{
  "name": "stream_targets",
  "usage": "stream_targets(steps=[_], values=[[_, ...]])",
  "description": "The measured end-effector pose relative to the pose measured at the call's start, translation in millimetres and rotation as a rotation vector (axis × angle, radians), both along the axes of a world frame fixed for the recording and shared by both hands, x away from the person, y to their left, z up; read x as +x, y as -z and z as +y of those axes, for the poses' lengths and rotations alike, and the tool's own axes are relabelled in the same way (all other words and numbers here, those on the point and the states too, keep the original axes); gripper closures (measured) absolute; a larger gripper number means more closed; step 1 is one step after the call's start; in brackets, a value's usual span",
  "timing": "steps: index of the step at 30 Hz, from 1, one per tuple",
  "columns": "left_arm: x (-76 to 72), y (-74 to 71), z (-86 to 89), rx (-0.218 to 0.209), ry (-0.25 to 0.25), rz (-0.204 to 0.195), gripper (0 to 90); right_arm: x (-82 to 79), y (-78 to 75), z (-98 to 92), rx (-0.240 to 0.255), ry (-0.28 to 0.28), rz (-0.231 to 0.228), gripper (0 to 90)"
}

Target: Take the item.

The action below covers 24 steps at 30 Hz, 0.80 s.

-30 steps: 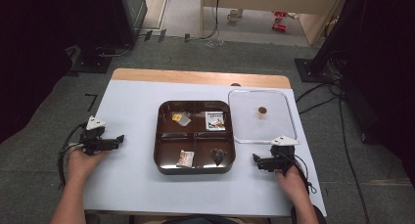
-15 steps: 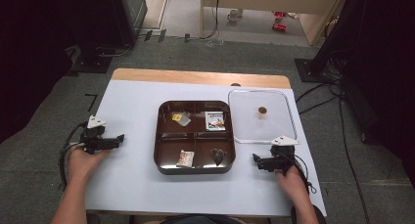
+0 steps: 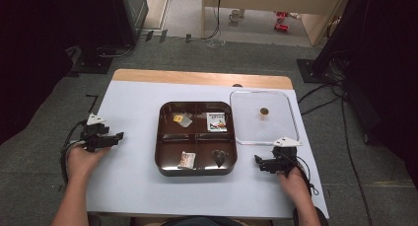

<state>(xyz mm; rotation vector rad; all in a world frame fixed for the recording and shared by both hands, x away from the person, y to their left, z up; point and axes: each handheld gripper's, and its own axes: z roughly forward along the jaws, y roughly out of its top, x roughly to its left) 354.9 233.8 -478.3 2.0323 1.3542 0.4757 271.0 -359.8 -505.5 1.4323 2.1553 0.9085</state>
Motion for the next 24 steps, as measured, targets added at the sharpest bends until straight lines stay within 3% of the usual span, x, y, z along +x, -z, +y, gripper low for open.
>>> stream_targets(steps=[2,9,13,20,24], values=[[-0.8,-3.7,-1.4,-0.034,0.014,-0.003,35.7,0.1,0.0,-0.1,0.000,-0.001,-0.001,0.0],[-4.0,-19.0,-9.9,-0.051,0.070,-0.017,38.1,0.0,0.1,-0.2,0.000,-0.001,-0.001,0.0],[-7.1,-31.3,-18.0,-0.098,0.110,-0.012,38.1,0.0,0.1,-0.2,0.000,-0.001,-0.002,0.0],[-12.5,-44.9,-34.8,-0.071,0.179,-0.026,38.4,0.0,0.0,-0.1,0.001,0.000,-0.001,0.0],[-13.6,-49.0,-43.2,-0.078,0.207,-0.032,40.0,-0.1,0.0,-0.1,0.000,0.000,-0.001,0.0]])
